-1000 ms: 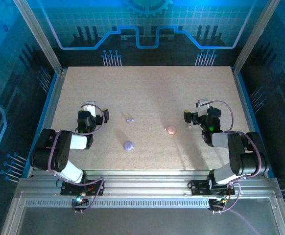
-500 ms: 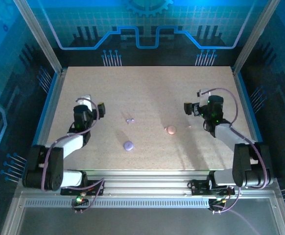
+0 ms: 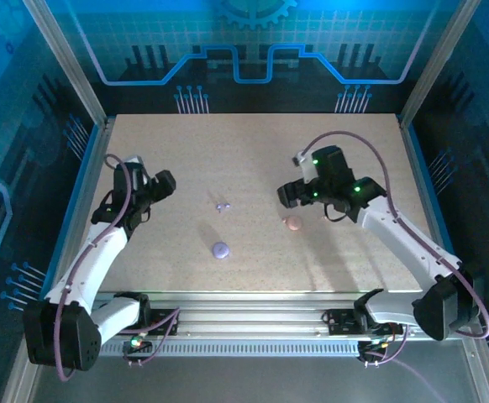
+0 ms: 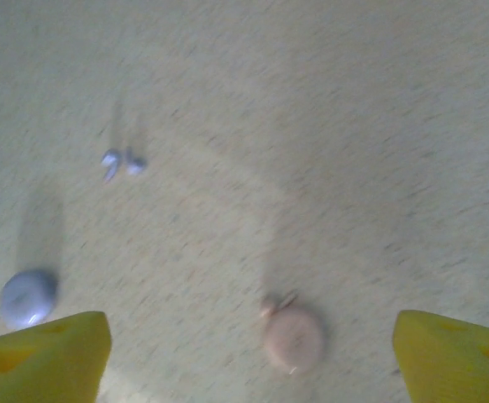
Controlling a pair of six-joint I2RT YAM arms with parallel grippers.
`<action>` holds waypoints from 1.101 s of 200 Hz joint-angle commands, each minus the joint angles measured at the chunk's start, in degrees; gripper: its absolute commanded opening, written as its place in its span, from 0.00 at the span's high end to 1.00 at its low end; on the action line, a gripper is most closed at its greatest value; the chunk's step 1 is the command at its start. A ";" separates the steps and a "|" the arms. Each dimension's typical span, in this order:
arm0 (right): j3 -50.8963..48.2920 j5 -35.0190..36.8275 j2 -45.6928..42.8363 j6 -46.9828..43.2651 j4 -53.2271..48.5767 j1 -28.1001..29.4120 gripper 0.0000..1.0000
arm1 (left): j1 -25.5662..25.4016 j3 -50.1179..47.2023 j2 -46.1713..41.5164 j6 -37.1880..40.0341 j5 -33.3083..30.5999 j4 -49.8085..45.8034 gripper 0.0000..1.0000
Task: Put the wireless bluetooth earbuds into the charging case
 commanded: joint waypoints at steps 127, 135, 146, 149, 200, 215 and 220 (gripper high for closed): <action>36.12 4.10 42.02 10.64 -26.36 29.96 0.28 | 5.22 -4.15 7.32 -6.62 12.05 -8.06 0.16; 37.18 3.69 43.80 10.41 -26.64 30.07 0.28 | 5.61 -4.20 6.90 -6.44 11.96 -8.15 0.16; 38.34 3.56 45.66 10.11 -26.95 30.07 0.27 | 6.01 -4.33 6.28 -6.31 12.04 -8.15 0.15; 38.66 3.71 46.20 10.05 -27.06 30.07 0.26 | 6.10 -4.38 6.17 -6.30 12.08 -8.22 0.16; 42.27 2.37 52.26 9.99 -26.90 29.99 0.21 | 7.09 -4.64 5.29 -5.37 12.30 -8.50 0.14; 42.39 1.86 53.19 10.08 -26.18 30.07 0.21 | 7.09 -5.02 4.81 -5.54 12.44 -8.25 0.14; 42.42 1.87 53.58 10.18 -26.13 30.07 0.21 | 7.09 -5.14 4.64 -5.57 12.47 -8.24 0.14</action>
